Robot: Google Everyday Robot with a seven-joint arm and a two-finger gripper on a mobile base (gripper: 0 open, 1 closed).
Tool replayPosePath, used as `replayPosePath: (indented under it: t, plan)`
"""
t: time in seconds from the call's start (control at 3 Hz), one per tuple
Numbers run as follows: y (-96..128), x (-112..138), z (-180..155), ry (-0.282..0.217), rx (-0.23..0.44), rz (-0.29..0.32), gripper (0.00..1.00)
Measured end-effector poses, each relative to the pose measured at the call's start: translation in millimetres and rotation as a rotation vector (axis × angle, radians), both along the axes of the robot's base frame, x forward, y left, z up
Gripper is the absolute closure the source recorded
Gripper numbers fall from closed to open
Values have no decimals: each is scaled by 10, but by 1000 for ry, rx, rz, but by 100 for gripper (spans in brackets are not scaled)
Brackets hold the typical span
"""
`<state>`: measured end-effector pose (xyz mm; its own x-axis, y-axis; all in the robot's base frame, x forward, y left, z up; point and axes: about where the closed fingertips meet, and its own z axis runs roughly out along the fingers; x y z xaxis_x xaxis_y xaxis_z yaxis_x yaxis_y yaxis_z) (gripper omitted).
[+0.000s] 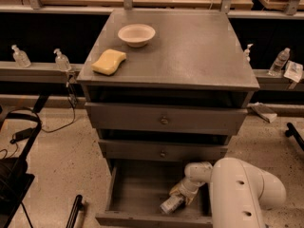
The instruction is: Pick blue plastic bottle from bottom drawer and place on counter
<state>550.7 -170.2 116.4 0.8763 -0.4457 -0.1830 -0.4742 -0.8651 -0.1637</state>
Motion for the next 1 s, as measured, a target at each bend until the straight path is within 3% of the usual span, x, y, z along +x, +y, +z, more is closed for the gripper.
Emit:
replayPosePath:
  t: [0.33, 0.67, 1.0]
  plan:
    - [61, 18, 55, -1, 49, -5, 71]
    - [197, 42, 489, -36, 168, -18, 93]
    - [254, 23, 1405, -69, 344, -95, 100]
